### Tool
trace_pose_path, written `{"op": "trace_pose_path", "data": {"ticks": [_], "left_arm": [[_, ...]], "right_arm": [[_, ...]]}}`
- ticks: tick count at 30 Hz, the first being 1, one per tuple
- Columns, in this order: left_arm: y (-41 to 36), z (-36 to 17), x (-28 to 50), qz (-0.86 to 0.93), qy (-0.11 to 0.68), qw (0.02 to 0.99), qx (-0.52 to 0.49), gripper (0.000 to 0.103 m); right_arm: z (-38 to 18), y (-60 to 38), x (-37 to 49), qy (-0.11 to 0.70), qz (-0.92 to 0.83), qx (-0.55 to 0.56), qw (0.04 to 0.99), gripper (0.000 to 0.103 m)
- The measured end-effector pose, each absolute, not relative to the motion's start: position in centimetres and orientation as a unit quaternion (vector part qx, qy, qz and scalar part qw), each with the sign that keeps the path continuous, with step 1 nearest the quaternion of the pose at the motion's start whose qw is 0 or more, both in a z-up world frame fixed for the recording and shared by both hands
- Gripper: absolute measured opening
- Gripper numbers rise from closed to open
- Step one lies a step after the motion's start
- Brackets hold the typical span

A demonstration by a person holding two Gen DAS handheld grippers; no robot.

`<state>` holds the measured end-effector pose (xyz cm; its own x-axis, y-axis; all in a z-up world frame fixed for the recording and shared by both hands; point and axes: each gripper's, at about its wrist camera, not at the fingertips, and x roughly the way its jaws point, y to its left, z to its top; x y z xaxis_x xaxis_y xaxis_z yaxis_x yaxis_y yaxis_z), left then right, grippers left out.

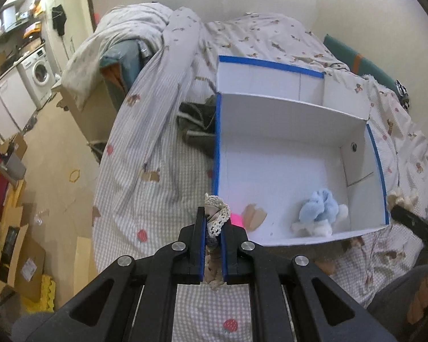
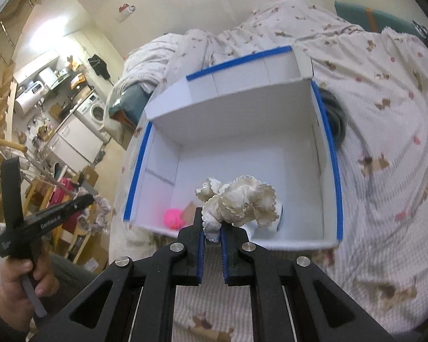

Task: Organize soft objects
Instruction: 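Carry the lace scrunchie and cream ruffled fabric over the box with both tools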

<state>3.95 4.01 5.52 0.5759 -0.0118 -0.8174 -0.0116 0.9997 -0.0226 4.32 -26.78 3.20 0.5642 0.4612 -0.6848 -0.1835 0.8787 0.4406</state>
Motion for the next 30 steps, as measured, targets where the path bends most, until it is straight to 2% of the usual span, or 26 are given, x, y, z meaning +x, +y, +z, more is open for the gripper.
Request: {"op": "trace_pose_path", "data": {"ticks": [12, 19, 30], "left_arm": [[1.0, 5.7, 7.9, -0.029, 0.453, 0.891, 0.017, 0.008], [-0.8, 4.3, 10.0, -0.038, 0.460, 0.886, 0.032, 0.008], [-2.2, 0.8, 13.0, -0.074, 0.448, 0.891, -0.007, 0.008]], "right_arm": [[1.5, -26.0, 9.1, 0.412, 0.175, 0.169, 0.878, 0.011], [-2.1, -26.9, 10.9, 0.449, 0.148, 0.179, 0.863, 0.011], [-3.2, -26.1, 11.6, 0.464, 0.160, 0.186, 0.851, 0.011]]}}
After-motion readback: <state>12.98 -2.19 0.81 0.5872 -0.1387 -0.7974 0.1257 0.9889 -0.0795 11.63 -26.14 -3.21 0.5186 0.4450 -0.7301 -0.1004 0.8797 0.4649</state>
